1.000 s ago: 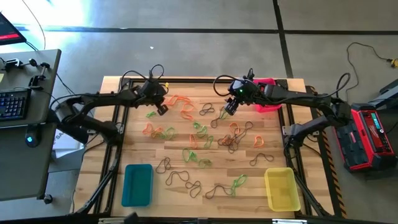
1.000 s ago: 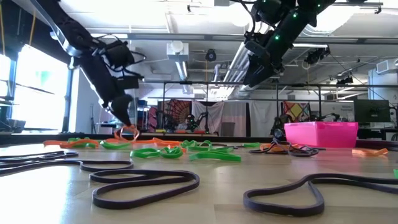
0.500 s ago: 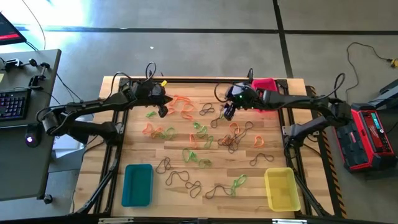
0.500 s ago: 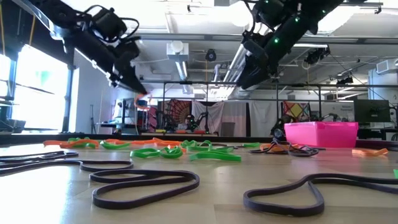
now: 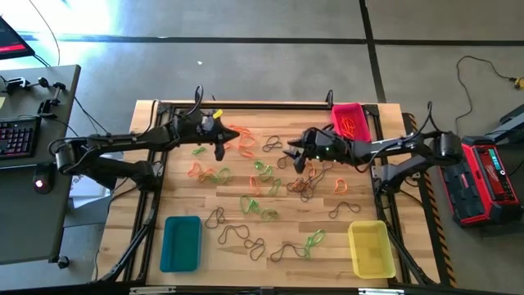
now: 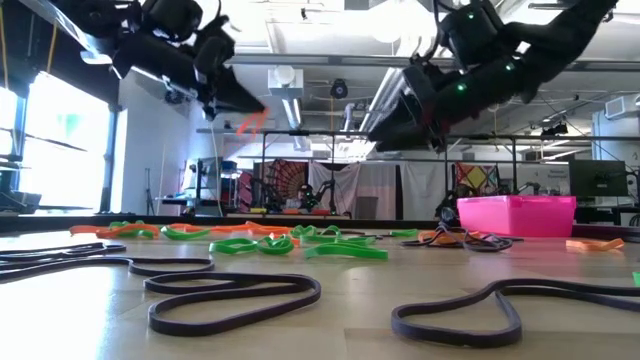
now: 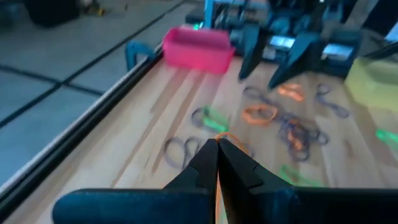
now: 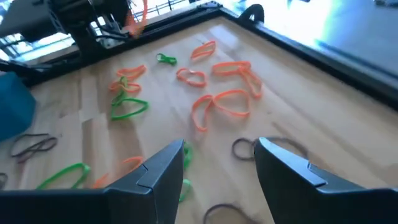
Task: Sort rubber bands into baskets
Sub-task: Put the orange rubber band into the red bin
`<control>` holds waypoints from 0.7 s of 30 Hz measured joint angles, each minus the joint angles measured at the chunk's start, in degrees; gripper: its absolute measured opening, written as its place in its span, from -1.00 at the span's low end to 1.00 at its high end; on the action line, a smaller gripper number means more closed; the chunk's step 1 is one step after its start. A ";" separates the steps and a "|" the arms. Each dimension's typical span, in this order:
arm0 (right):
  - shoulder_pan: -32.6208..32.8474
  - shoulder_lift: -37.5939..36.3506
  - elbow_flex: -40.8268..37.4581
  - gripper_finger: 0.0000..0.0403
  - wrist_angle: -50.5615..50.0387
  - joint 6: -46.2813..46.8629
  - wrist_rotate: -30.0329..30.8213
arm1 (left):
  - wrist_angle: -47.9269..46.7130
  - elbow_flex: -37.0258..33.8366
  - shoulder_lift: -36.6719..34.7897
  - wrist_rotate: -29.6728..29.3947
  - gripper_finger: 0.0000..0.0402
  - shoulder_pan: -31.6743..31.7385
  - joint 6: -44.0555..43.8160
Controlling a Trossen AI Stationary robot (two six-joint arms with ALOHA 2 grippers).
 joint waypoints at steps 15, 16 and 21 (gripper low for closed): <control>7.71 12.54 1.49 -0.08 18.68 0.13 7.42 | 17.14 0.06 10.39 -2.48 -1.00 -6.08 0.03; 8.13 13.66 2.28 -0.08 18.69 -0.08 8.45 | 17.98 0.06 11.11 -2.35 -1.00 -6.09 -0.35; 8.82 18.88 6.91 -0.08 18.69 0.02 9.25 | 19.68 0.06 13.58 -2.14 -1.00 -6.61 -1.38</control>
